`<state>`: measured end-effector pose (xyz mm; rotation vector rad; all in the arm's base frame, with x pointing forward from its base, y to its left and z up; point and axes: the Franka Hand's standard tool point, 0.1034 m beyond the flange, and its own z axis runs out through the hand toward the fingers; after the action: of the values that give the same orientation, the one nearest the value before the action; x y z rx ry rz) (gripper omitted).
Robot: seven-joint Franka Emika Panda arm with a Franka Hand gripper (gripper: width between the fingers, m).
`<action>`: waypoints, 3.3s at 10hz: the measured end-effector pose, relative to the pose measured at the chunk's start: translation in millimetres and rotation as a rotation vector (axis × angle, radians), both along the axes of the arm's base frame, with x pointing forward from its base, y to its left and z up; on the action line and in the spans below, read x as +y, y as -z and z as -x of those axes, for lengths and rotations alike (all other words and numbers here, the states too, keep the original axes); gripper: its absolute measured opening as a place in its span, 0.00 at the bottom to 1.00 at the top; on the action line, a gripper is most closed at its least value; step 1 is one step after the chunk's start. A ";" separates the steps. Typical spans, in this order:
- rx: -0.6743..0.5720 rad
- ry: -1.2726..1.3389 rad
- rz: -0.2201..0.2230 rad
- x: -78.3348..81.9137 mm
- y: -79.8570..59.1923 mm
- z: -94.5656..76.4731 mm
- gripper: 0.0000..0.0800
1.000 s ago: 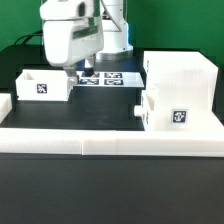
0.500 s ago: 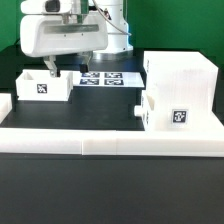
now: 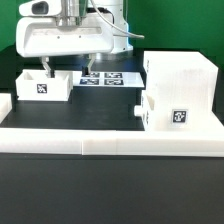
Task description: Assemble drawer
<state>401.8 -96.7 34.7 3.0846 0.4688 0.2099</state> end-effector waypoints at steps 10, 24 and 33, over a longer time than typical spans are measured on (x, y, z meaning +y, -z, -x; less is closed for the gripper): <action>0.046 0.195 -0.031 10.4 30.2 19.8 0.81; 0.045 0.100 -0.036 33.0 16.0 3.5 0.05; 0.024 -0.268 -0.016 64.1 -0.3 -39.4 0.05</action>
Offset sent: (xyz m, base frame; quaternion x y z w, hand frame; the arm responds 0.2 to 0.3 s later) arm -0.0118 -0.0062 -0.0241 0.0105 -0.0149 0.0692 0.9974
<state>441.2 -32.6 35.0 3.0325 0.8863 0.1796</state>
